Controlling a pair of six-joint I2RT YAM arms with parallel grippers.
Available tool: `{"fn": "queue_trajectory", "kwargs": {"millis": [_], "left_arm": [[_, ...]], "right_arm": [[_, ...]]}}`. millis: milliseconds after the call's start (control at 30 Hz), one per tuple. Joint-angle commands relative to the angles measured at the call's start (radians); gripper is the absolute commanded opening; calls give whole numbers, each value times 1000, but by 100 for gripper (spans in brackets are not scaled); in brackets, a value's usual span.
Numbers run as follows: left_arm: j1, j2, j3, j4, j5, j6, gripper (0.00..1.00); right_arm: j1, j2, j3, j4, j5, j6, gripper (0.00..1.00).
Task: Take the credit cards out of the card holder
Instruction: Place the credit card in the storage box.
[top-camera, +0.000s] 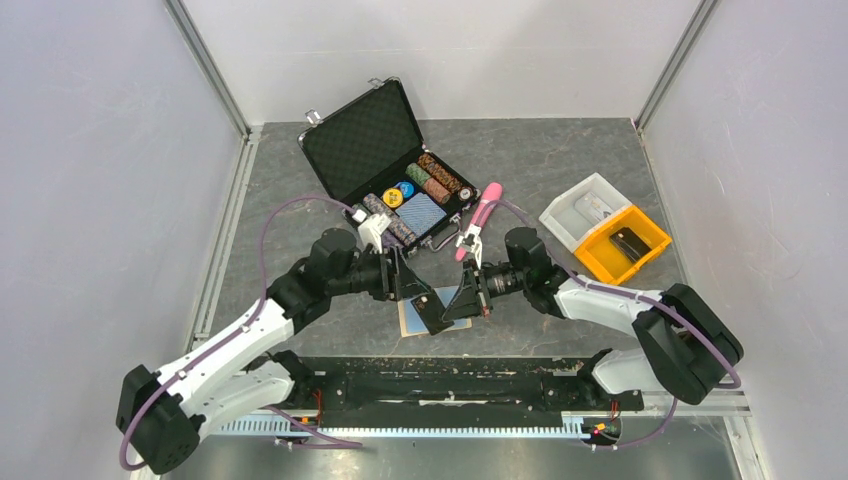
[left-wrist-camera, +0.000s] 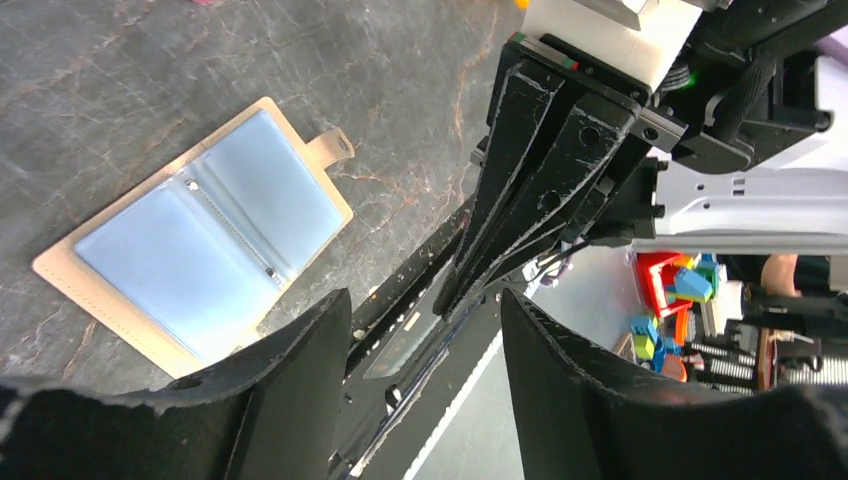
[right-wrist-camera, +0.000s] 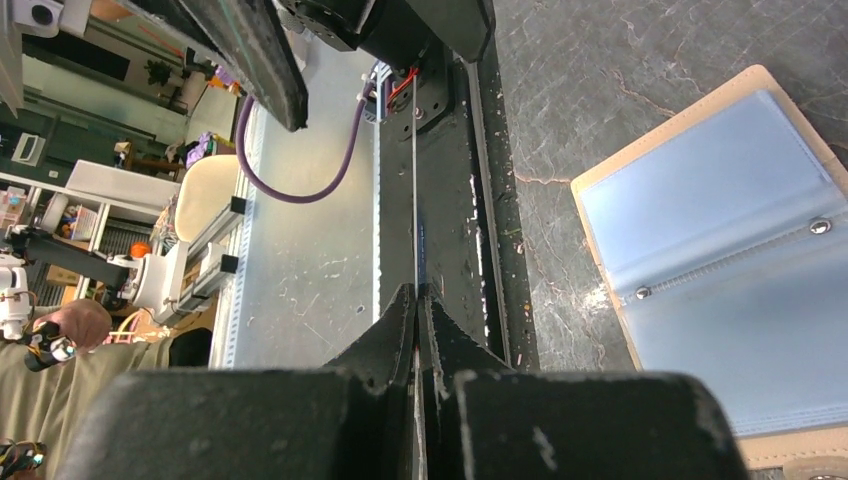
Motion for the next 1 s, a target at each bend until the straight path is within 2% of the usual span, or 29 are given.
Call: {"fn": "queue_trajectory", "kwargs": {"millis": [0,133,400,467,600,633,767,833,900,967], "left_arm": [[4,37,76,-29,134,92,63],[4,63,86,-34,174,114,63],[4,148,104,-24,247,146,54],[4,153,107,-23,255,153,47],[4,158,102,3,259,141,7],[4,159,102,4,255,135,3],[5,133,61,69,211,62,2],[5,115,32,139,192,-1,2],[6,112,22,177,182,-34,2],[7,110,26,185,159,-57,2]], "right_arm": [[5,-30,33,-34,-24,-63,0],[8,-36,32,-34,-30,-66,0],[10,-35,36,-23,-39,-57,0],[10,-35,36,-25,-40,-57,0],[9,-30,46,-50,9,-64,1],[5,-37,54,-78,50,-77,7],[-19,-87,55,-59,173,-9,29],[-28,-110,50,-61,249,14,25],[-35,-112,52,-61,262,28,25],[-50,-123,36,-35,273,64,37]]}}
